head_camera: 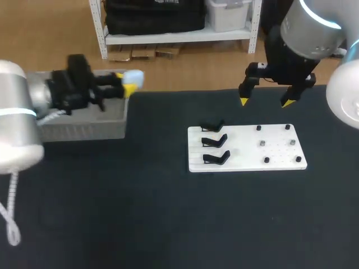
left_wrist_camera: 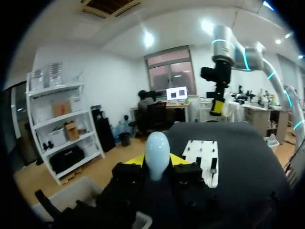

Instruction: Pick up each earbud case from the left stands, insert the matching earbuds, close the lid, and place the case in the box.

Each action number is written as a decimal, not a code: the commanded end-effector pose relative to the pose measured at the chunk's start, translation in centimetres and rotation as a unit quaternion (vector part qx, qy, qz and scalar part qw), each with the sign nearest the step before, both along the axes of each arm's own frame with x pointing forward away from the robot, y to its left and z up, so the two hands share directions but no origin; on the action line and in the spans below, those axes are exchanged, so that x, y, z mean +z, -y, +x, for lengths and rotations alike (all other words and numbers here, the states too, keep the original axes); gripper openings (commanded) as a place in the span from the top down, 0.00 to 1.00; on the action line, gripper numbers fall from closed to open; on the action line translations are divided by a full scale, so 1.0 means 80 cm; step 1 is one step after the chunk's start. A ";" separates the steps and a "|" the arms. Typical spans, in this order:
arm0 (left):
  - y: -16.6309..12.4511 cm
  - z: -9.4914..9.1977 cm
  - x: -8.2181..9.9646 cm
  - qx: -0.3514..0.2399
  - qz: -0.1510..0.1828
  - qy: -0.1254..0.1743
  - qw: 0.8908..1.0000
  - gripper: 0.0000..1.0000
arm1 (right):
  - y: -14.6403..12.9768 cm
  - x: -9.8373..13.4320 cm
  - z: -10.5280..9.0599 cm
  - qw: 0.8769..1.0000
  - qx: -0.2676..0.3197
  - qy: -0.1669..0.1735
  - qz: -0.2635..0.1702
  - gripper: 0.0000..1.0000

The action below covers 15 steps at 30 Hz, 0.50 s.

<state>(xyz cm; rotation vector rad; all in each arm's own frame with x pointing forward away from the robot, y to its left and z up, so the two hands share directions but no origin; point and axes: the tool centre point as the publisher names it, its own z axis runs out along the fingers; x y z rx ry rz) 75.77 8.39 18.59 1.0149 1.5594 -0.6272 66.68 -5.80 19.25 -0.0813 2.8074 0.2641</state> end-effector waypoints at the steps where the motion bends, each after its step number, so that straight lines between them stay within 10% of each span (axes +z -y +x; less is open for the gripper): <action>1: -0.029 0.010 -0.001 0.117 0.001 0.008 0.993 1.00 | 0.001 0.000 -0.004 1.000 -0.002 0.005 0.000 0.00; 15: -0.135 0.113 -0.051 0.200 0.003 -0.057 0.978 1.00 | 0.001 0.000 -0.004 1.000 -0.002 0.005 0.000 0.00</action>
